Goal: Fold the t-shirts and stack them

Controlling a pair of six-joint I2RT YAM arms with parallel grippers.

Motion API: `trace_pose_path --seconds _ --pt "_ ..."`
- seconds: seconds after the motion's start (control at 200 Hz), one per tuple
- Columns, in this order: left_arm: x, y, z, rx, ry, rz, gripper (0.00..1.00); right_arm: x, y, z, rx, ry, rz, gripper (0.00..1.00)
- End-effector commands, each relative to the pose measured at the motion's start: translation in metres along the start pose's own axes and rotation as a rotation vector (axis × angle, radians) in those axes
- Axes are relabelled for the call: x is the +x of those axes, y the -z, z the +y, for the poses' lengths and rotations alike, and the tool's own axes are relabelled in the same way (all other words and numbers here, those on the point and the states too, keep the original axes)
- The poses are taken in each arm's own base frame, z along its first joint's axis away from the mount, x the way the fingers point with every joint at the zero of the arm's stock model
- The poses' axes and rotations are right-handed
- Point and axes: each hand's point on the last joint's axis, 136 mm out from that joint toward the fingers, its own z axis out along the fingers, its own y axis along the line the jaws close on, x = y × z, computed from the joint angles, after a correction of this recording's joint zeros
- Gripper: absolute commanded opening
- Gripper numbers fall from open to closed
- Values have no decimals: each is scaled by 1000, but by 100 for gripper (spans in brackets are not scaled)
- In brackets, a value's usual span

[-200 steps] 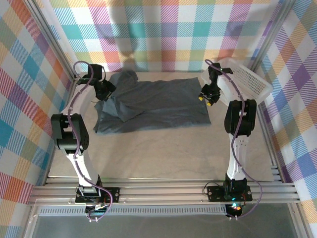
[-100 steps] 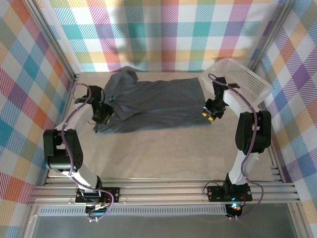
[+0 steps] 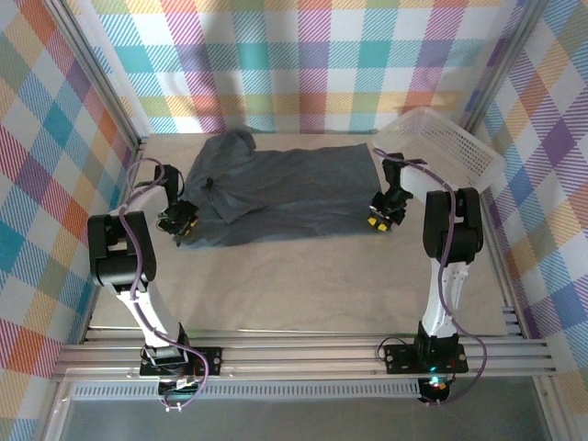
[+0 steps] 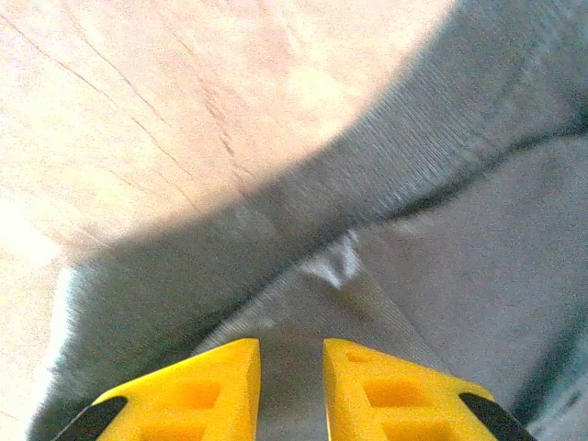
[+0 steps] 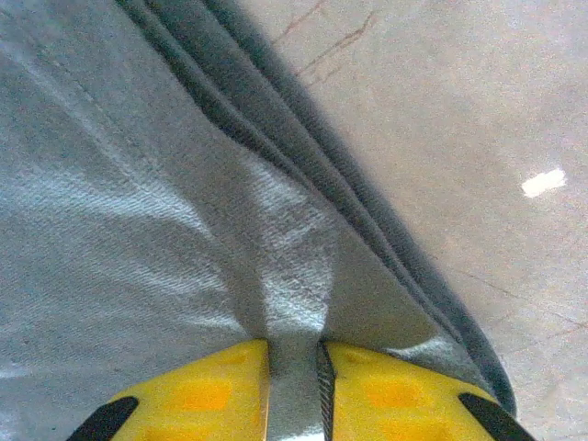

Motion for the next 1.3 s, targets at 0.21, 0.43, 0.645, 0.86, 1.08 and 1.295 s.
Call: trace_pose_path --seconds 0.21,0.43,0.645,0.86,1.08,1.295 --pt "-18 50 9 38 -72 -143 28 9 9 -10 46 33 -1 24" --pt "41 59 -5 117 -23 -48 29 4 30 -2 19 71 -61 24" --pt "42 19 -21 112 31 25 27 2 29 16 -8 112 -61 24" --pt "33 -2 -1 -19 -4 -6 25 4 6 20 33 112 -17 24" --pt "53 -16 47 -123 14 53 23 24 -8 -5 126 115 71 24" --pt "78 -4 82 -165 51 73 23 64 -3 -37 165 85 131 24"
